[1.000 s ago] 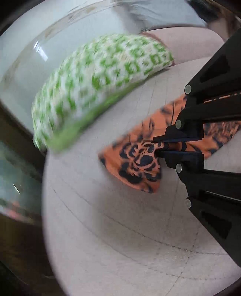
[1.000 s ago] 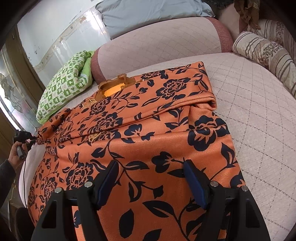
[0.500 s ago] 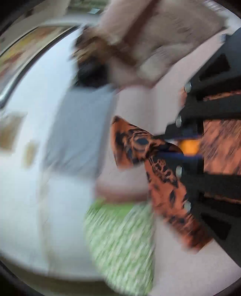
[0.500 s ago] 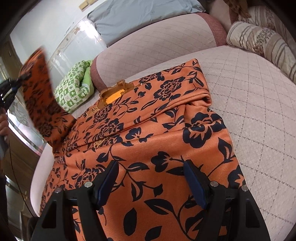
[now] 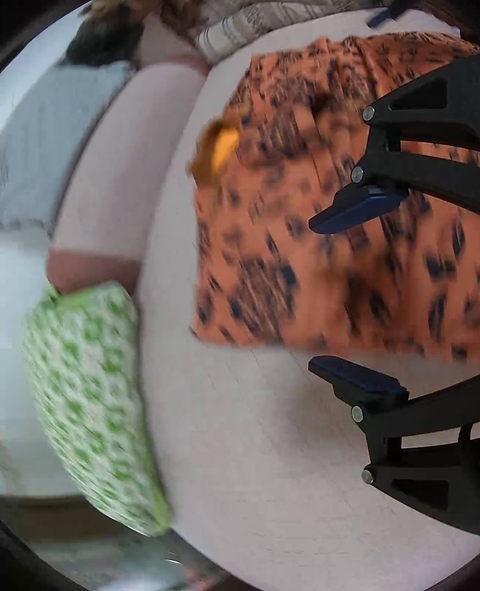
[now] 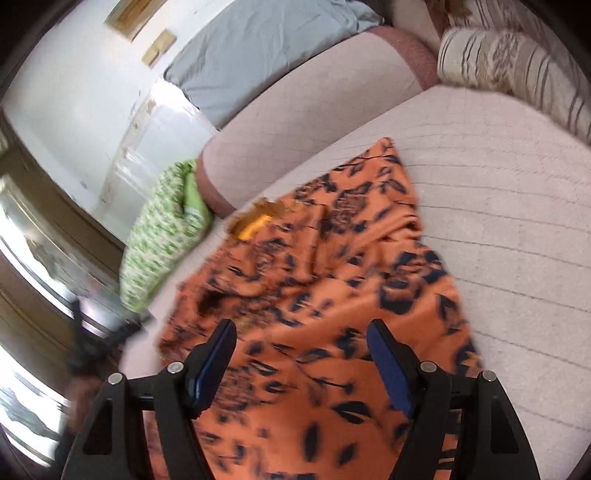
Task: Fold small clothes
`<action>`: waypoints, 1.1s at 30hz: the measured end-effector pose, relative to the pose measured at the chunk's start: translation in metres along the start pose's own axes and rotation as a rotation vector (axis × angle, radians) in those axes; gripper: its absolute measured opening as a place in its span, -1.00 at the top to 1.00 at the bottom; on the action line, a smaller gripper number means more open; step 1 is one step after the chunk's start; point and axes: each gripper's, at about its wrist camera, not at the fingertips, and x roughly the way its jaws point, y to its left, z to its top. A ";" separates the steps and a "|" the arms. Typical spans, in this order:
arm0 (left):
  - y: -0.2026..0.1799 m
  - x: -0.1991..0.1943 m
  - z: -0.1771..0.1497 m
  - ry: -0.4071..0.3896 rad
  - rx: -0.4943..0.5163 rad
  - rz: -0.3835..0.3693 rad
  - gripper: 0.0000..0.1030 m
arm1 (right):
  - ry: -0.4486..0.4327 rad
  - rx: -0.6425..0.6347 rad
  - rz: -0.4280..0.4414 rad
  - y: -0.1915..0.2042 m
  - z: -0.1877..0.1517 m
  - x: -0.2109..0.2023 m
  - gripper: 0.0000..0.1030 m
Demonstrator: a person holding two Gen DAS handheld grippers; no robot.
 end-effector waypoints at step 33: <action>0.047 0.013 -0.032 -0.041 -0.148 -0.081 0.35 | 0.086 -0.212 -0.396 0.032 0.086 0.099 -0.30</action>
